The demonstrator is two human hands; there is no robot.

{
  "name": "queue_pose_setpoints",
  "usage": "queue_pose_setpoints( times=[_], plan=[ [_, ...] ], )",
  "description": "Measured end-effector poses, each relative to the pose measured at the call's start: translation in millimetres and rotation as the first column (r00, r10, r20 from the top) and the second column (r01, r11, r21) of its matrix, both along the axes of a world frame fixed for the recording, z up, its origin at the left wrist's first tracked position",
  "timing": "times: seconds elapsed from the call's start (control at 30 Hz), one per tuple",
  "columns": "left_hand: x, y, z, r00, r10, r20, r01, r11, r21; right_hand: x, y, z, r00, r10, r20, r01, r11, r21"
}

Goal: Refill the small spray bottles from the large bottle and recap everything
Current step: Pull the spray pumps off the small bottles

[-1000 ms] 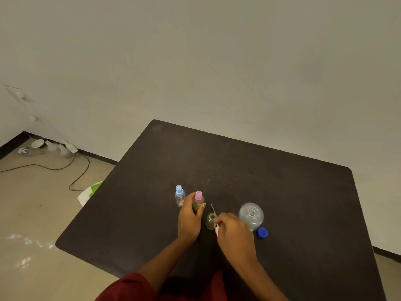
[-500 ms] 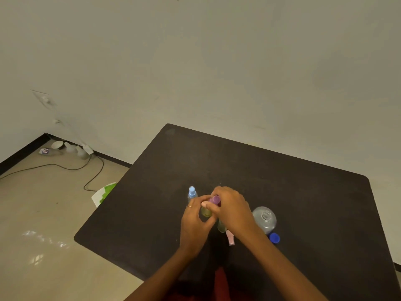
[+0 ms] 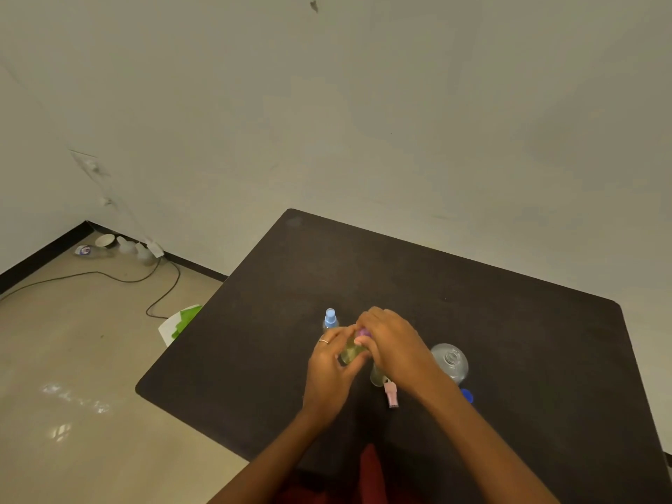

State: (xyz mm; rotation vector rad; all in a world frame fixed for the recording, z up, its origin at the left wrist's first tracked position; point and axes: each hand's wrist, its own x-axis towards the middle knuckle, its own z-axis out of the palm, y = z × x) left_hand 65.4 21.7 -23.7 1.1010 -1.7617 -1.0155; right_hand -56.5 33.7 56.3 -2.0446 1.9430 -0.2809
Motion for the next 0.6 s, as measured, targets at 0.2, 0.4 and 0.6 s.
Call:
queue_pose_setpoints(
  times=[0.2,0.4,0.6],
  plan=[
    [7.2,-1.0,-2.3,0.997,-0.066,0.025,0.066,0.998,0.003,2.6,2.4,4.5,0.999,0.032,0.038,-0.034,0.998,0.048],
    [11.6,-1.0,-3.1,0.998,-0.068,0.012,0.067,0.998,0.006,11.3,-2.4,8.8,0.991,-0.066,-0.113,0.074,0.995,0.069],
    [20.0,-5.5,2.4,0.997,-0.076,0.013,0.076,0.997,-0.012,16.3,3.0,14.1,0.995,-0.08,0.063,0.075,0.994,0.08]
  ],
)
